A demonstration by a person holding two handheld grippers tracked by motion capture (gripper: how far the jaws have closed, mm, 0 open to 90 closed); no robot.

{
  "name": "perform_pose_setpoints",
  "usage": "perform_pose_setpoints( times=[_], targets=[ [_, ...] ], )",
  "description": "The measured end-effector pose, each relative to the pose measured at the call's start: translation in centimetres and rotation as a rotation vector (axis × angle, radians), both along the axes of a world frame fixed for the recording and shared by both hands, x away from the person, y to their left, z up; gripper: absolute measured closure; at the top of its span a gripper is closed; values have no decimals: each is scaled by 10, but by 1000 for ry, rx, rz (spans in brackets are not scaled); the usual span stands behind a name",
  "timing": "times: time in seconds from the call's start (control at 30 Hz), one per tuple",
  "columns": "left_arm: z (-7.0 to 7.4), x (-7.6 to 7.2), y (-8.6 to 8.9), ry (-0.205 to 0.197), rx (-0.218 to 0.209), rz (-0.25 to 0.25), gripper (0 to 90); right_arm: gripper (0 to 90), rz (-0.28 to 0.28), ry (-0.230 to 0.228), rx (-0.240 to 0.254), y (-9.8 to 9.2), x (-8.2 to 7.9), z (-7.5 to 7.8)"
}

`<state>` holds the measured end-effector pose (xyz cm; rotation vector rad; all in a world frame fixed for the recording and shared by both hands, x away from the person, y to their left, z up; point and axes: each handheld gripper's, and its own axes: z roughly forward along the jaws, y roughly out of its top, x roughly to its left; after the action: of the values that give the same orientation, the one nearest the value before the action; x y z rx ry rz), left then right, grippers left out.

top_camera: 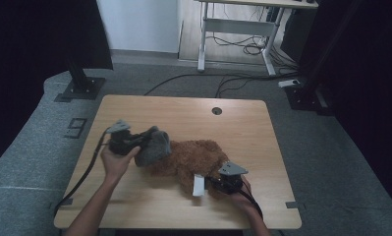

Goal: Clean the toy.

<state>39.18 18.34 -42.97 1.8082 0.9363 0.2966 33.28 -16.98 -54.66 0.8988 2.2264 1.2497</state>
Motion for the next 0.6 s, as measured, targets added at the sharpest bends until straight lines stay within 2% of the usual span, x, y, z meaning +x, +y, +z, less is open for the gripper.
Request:
perform_pose_setpoints(
  times=[0.1,0.23,0.4,0.47,0.53,0.6],
  targets=[
    [-1,6,-33,14,56,-49,856,571,1,-4,-4,0,-1,0],
    [-15,8,-60,22,128,-72,855,567,1,-9,-4,0,0,0],
    [-30,5,-63,4,162,-55,859,520,-1,-4,0,-1,0,0],
    [-37,3,-62,-2,184,-45,863,451,-4,4,9,-2,0,1],
    [-40,0,-58,2,172,-48,866,332,-5,36,33,-5,-1,5],
    [-44,-4,-53,-3,156,-52,868,275,0,53,68,-12,-3,11]
  ],
)
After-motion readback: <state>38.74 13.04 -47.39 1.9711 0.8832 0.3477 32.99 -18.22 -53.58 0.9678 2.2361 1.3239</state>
